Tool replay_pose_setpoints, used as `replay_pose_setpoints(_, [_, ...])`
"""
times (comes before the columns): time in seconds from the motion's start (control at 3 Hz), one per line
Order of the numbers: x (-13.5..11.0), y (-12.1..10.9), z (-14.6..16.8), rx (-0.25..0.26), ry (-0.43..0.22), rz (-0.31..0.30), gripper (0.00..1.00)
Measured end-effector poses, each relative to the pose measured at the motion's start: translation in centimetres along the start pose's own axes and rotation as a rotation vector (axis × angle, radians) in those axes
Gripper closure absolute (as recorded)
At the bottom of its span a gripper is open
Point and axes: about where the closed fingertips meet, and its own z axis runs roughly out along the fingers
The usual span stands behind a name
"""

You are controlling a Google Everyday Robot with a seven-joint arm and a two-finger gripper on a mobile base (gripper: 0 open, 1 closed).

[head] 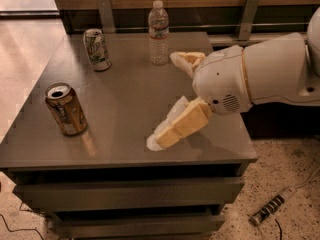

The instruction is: Pick orange can

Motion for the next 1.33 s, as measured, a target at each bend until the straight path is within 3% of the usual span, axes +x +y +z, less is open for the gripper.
replay_pose_setpoints(0.33, [-0.8,-0.6,3.7,0.019,-0.026,0.005,0.00])
replay_pose_setpoints(1.33, [-2.2,-0.3,14.6,-0.070,-0.207,0.032,0.00])
